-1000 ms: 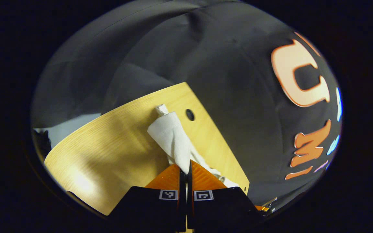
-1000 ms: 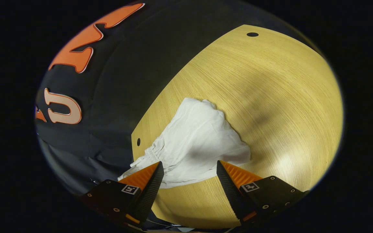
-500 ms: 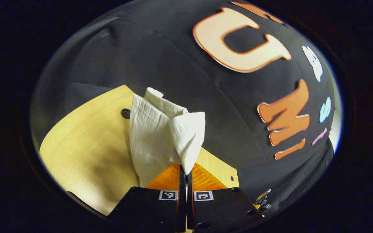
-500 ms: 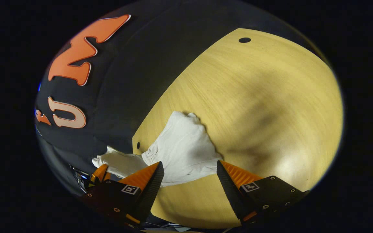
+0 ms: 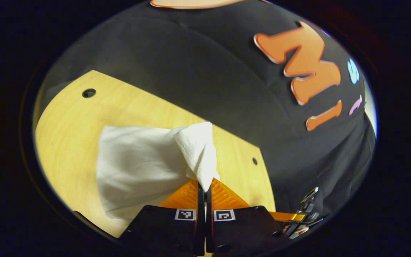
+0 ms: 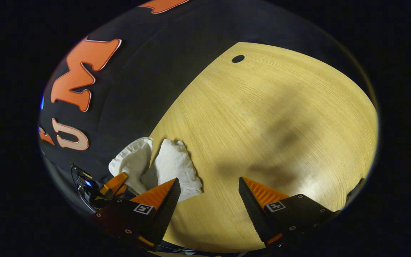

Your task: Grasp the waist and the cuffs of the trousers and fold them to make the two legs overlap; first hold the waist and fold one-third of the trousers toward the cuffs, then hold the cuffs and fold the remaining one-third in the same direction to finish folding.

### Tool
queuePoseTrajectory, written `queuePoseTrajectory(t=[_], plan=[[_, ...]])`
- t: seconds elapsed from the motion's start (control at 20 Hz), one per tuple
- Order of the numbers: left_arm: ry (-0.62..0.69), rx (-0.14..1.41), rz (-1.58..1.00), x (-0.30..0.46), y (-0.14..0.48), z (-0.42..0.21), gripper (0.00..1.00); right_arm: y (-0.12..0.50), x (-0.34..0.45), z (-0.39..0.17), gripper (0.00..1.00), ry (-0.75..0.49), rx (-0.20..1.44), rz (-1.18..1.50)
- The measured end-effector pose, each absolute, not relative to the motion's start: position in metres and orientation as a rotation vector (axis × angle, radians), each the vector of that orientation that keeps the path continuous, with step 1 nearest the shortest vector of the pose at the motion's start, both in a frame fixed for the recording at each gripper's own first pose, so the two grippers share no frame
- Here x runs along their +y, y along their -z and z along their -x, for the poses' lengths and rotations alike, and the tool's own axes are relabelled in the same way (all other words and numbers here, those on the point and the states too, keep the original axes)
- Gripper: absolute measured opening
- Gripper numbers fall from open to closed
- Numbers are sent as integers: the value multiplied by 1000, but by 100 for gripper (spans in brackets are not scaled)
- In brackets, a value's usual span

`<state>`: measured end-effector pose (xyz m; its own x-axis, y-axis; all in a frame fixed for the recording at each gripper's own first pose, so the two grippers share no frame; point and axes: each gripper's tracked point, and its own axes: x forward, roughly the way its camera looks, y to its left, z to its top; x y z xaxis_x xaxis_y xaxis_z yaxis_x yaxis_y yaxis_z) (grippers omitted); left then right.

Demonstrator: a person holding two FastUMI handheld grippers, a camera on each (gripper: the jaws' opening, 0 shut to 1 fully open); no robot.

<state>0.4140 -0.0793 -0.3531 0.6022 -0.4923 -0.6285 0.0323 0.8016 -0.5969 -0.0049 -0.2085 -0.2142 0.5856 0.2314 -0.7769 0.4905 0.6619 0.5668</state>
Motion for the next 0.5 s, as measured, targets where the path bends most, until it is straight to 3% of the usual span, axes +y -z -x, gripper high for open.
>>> queuePoseTrajectory(t=[0.35, 0.5], plan=[[375, 978, 190, -121, 410, -385, 5, 222, -238, 27, 98, 214, 967, -887], [425, 981, 172, -133, 413, -383, 5, 223, -247, 32, 98, 223, 966, -869]])
